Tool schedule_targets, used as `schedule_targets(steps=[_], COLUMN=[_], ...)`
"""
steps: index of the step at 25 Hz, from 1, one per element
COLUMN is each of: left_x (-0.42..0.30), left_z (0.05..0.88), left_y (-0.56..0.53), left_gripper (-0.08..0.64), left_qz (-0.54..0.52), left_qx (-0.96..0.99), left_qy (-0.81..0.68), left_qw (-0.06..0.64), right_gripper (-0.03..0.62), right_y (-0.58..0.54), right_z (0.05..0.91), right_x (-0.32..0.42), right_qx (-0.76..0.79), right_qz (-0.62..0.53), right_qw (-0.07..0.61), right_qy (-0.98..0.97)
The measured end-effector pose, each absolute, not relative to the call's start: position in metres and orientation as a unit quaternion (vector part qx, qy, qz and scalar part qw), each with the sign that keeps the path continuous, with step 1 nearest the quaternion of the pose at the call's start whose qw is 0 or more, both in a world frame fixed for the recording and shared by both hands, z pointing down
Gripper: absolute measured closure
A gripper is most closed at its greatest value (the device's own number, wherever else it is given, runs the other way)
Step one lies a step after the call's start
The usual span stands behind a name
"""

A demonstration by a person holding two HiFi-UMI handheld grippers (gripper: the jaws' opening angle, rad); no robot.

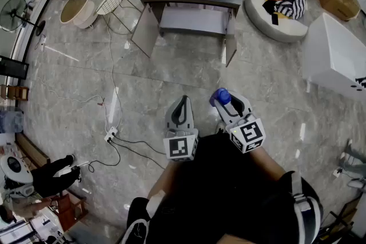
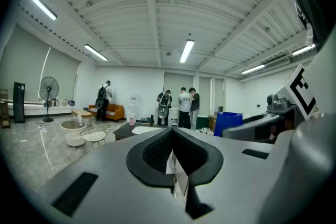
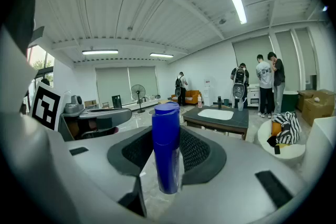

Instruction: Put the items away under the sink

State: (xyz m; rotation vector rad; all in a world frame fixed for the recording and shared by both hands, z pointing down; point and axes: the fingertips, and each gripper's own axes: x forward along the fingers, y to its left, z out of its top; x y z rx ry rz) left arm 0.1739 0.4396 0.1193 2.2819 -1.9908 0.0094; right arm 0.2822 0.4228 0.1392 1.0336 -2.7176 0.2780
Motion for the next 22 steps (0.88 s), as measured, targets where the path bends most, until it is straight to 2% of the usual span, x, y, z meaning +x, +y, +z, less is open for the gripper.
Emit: schedule_targets(steps=[14, 22], left_x=[0.151, 0.113], left_z=[0.121, 0.128], left_y=[0.439, 0.448], left_gripper=[0.543, 0.543], left_qz=[0.005, 0.016], left_qx=[0.757, 0.772], left_qy=[-0.65, -0.631], left_qw=[0.062, 0.065], right_gripper=[0.443, 0.443], right_y=[0.42, 0.429], right_z=[0.136, 0.144], right_x=[0.26, 0.223], right_qx=[0.354, 0.372], right_qz=[0.104, 0.108], right_qw=[0.103, 0.106], right_qy=[-0.924, -0.916])
